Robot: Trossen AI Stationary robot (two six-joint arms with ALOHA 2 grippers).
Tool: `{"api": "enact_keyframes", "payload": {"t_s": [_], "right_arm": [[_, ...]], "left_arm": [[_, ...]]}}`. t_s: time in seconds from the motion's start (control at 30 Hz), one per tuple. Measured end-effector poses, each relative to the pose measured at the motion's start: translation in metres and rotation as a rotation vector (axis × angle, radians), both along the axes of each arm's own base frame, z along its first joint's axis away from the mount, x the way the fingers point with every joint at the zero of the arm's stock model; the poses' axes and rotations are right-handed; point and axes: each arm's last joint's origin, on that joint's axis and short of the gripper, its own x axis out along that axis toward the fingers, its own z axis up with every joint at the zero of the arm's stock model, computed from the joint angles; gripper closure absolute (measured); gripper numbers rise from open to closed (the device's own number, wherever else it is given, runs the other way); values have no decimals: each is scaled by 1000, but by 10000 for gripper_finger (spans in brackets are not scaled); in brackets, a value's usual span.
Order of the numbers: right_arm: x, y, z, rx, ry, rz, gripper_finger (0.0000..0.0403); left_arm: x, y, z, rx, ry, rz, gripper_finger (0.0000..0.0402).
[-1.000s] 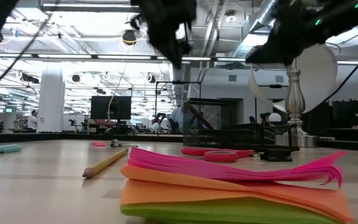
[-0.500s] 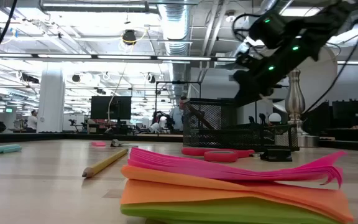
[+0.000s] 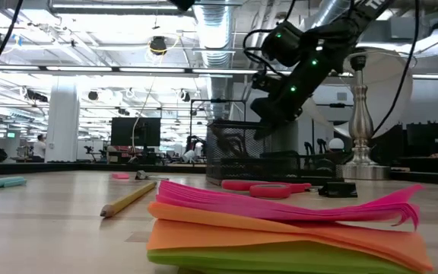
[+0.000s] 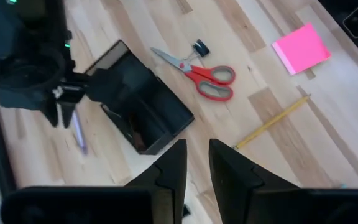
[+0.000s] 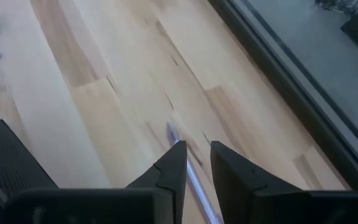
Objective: Pick and place office supplies into organizer
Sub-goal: Put the pink pen into the desk organizer
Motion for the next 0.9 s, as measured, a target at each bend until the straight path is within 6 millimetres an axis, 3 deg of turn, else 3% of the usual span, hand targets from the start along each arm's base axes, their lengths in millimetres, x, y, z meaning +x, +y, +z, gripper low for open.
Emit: {"api": "enact_keyframes", "payload": {"t_s": [0.23,0.43,0.67,0.9], "right_arm": [[-6,-8,-5,59,16,-93,326],[-15,-12,-5,-7,108,-119,327],[-15,-25,-23,163,84,-105,325],[-11,-44,-49,205,45,-205,325]], "left_arm": [[0,0,-31,-34,116,35,341],[0,-6,-54,-74,193,35,341],[2,-19,-58,-87,203,16,341],[6,-30,-56,-85,162,-21,341]]}}
